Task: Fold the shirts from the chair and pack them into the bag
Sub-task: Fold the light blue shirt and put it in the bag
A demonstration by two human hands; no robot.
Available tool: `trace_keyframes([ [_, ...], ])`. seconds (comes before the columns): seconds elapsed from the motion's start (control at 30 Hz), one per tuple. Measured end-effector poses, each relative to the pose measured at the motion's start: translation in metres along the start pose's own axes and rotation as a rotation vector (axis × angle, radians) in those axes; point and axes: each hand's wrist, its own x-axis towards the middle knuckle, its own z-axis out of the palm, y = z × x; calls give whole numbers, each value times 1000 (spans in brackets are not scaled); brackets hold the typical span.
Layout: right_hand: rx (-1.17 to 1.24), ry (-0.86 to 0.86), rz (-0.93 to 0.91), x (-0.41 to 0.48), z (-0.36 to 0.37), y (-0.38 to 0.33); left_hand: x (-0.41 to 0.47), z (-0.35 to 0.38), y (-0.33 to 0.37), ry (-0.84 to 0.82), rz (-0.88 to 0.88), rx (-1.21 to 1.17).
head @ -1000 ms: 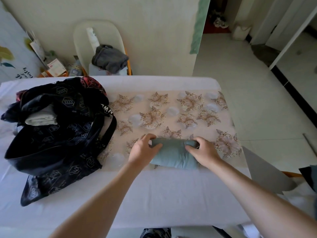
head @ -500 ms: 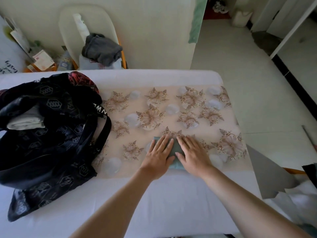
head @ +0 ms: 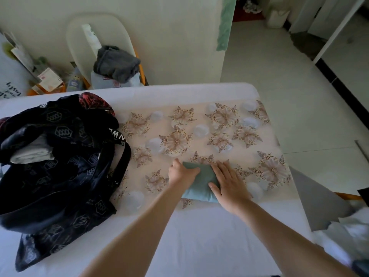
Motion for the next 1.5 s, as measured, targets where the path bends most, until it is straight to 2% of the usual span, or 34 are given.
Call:
trace_keyframes([
  [0.07, 15, -38, 19, 0, -8, -3, 5, -10, 6, -100, -49, -52],
  [0.13, 39, -55, 6, 1, -23, -6, 4, -16, 7, -186, 3, -21],
  [0.27, 111, -49, -152, 6, -58, -4, -17, -28, 2, -232, 307, -22],
  [0.33, 56, -146, -201, 10, -73, -4, -31, -36, -5, -227, 456, -6],
  [0.4, -18, -258, -188, 12, -83, -8, -41, -42, -13, -244, 511, 9],
  [0.5, -83, -283, -190, 7, -86, -18, -52, -46, -21, -207, 601, 218],
  [0.63, -183, -112, -302, -10, -73, -31, -60, -42, -27, -109, 761, 609],
  [0.73, -257, -67, -303, -24, -60, -31, -60, -29, -37, -74, 813, 753],
  [0.87, -329, -115, -245, -43, -55, -36, -74, -23, -54, -94, 800, 623],
  [1.03, -187, -144, -300, -52, -69, -70, -104, -50, -71, 13, 842, 572],
  [1.17, -17, -159, -376, -43, -91, -114, -121, -102, -77, 121, 842, 490],
  [1.33, 24, -16, -471, -23, -118, -174, -135, -174, -78, 302, 866, 393],
  [1.5, 19, 5, -569, 20, -126, -267, -117, -255, -116, 396, 807, 215],
])
